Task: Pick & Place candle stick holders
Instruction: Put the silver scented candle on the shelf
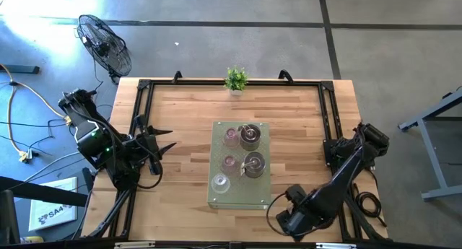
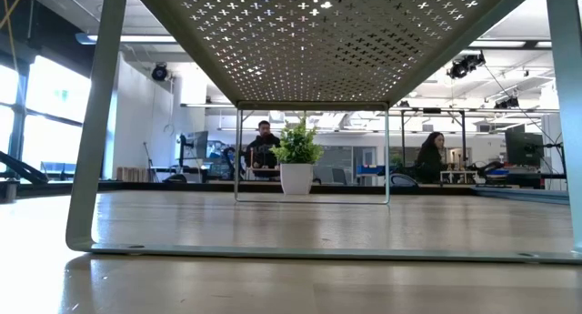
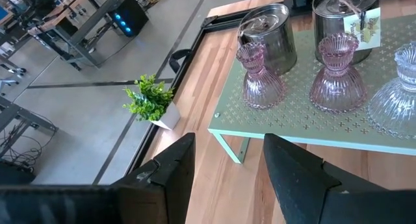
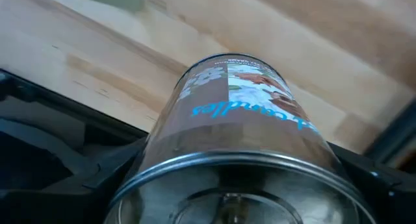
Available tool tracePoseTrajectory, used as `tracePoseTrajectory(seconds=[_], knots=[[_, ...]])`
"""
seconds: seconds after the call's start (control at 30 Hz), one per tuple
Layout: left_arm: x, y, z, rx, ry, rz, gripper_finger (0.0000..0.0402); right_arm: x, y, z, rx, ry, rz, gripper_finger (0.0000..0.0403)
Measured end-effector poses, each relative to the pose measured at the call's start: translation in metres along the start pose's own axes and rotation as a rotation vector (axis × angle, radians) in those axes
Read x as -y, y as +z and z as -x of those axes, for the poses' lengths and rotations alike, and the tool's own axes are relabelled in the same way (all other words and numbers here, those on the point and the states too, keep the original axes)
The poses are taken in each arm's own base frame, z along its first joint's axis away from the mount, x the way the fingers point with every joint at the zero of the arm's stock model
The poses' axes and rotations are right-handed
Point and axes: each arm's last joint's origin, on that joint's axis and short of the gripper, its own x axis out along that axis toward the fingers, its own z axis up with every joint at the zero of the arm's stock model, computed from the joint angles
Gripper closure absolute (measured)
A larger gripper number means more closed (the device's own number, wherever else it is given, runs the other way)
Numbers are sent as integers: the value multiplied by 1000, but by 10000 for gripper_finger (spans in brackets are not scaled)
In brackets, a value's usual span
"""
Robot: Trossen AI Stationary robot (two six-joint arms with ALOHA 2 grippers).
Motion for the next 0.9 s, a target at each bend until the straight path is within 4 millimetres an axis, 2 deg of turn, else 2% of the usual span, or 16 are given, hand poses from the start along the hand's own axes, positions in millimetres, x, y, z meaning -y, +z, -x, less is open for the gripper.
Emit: tracePoseTrajectory(seconds=[0.13,0.23,0.6,0.9], knots=[[0,0,0,0,0,0,224,1,-6,28,72,35,21,50],[0,0,0,0,-1,0,224,3,-8,40,118,51,64,50],[0,0,0,-1,-2,0,224,-8,-9,61,305,218,320,50],[2,-2,-1,-5,1,-9,224,-25,4,67,424,307,513,50]])
